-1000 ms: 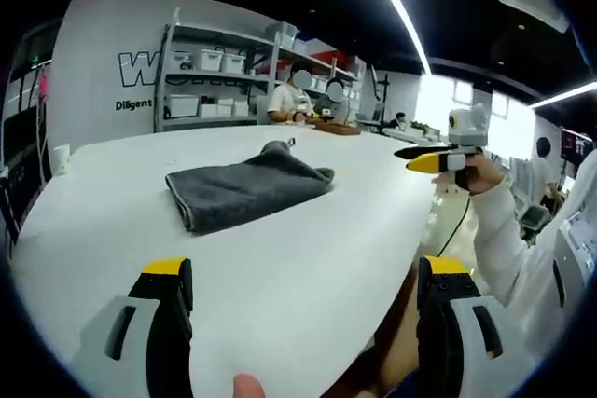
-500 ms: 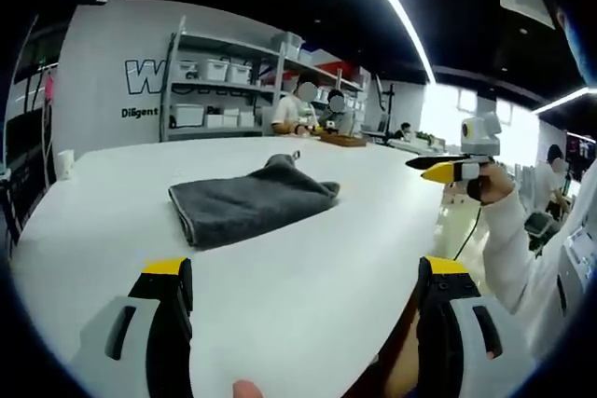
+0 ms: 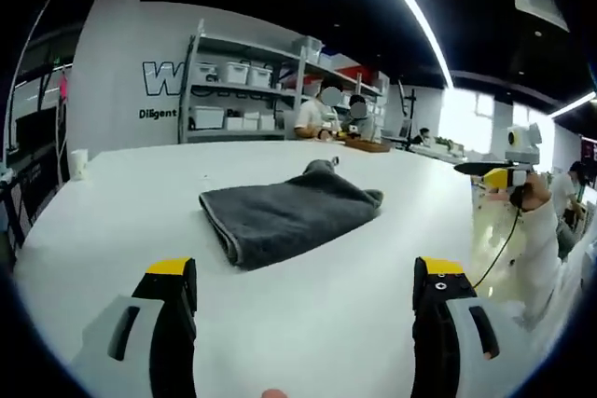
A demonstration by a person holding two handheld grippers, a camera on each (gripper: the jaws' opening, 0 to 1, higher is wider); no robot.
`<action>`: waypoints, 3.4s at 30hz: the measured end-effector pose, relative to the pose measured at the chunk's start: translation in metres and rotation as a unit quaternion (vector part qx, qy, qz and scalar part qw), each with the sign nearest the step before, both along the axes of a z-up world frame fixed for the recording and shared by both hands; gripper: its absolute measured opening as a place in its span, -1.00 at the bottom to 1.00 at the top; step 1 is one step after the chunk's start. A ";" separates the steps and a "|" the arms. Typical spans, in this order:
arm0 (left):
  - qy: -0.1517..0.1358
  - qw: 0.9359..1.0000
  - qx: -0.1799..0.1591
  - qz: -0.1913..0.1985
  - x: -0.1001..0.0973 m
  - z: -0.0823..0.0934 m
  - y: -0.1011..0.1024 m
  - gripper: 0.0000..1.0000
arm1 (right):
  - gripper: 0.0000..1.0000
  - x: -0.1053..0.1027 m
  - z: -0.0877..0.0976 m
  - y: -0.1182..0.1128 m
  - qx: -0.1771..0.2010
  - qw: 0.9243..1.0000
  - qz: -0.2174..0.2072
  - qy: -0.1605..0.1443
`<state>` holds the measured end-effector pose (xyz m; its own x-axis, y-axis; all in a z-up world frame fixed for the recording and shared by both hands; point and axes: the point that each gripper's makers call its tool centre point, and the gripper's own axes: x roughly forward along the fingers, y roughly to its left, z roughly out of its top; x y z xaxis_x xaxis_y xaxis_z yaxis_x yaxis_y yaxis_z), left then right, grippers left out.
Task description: Open the folded towel by lifting each exposed corner and separating the folded layers until the towel lies flat within the target outline without major curled edges
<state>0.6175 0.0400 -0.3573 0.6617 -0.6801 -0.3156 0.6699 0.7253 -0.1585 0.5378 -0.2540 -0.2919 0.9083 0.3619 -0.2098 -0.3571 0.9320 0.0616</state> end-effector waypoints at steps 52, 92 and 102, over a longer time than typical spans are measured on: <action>0.030 0.997 0.054 -0.054 0.097 -0.055 -0.011 -0.68 | 0.98 -0.014 -0.021 -0.008 -0.042 0.997 -0.003 0.062; 0.017 0.953 0.302 -0.007 0.254 -0.051 -0.001 -0.83 | 0.98 -0.013 -0.029 0.009 -0.052 0.995 0.032 0.073; 0.022 0.946 0.322 0.023 0.303 -0.052 -0.023 -0.81 | 0.98 -0.010 -0.034 0.010 -0.045 0.995 0.040 0.078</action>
<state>0.9207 0.0171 -0.4091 0.6623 -0.3093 -0.6824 0.6387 0.7092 0.2985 0.5275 -0.2439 -0.3257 0.8312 0.4056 -0.3804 -0.4237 0.9050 0.0392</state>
